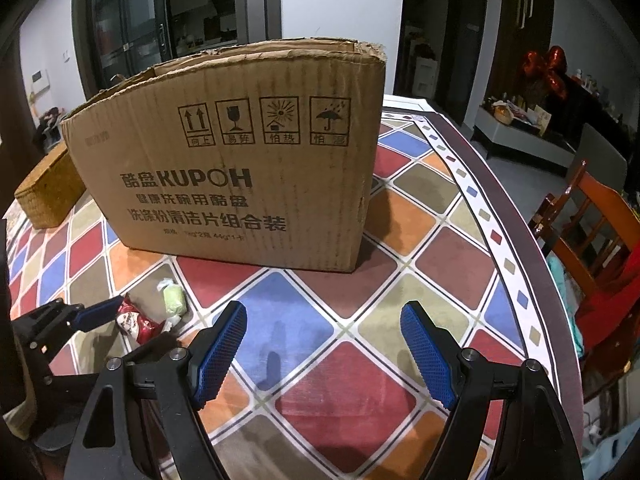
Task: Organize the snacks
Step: 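Grasp red-and-white packet with left tool while right tool grasps green candy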
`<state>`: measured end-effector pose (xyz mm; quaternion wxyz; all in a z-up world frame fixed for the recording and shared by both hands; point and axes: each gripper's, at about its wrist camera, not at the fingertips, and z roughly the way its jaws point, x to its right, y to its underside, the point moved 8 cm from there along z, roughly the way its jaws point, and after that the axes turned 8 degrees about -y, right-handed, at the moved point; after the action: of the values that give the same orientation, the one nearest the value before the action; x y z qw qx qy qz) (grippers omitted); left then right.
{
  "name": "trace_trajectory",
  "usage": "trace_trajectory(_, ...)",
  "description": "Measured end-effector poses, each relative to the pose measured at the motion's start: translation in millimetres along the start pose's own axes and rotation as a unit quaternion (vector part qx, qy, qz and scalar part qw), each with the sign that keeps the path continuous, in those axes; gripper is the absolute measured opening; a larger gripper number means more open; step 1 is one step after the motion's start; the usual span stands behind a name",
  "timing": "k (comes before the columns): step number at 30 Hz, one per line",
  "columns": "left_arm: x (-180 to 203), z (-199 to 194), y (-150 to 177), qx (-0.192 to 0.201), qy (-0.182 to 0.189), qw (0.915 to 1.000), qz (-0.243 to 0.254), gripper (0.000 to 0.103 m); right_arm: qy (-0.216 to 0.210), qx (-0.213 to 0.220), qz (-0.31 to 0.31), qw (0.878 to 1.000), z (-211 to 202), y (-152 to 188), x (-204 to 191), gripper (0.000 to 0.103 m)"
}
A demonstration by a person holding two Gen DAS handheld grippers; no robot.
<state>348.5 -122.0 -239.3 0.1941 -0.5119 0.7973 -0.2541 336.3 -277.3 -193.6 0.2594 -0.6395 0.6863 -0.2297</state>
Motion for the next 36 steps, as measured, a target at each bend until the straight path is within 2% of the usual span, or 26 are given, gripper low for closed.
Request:
trace_trajectory(2,-3,-3,-1,0.003,-0.001,1.0,-0.002,0.05,-0.001,-0.001,-0.001,1.0,1,0,-2,0.08)
trace_trajectory(15,-31,-16,11,0.004,-0.018,0.9996,-0.023,0.049,-0.012,0.002,-0.023,1.0,1,-6,-27,0.08)
trace_trajectory(31,-97,-27,24,0.002,-0.061,0.996,-0.066,0.049,-0.053,-0.017,-0.063,0.996,33,-3,-92,0.079)
trace_trajectory(36,-105,-25,28,-0.001,-0.066,0.9951,-0.074,0.049,-0.059,-0.032,-0.067,0.995,49,3,-103,0.069)
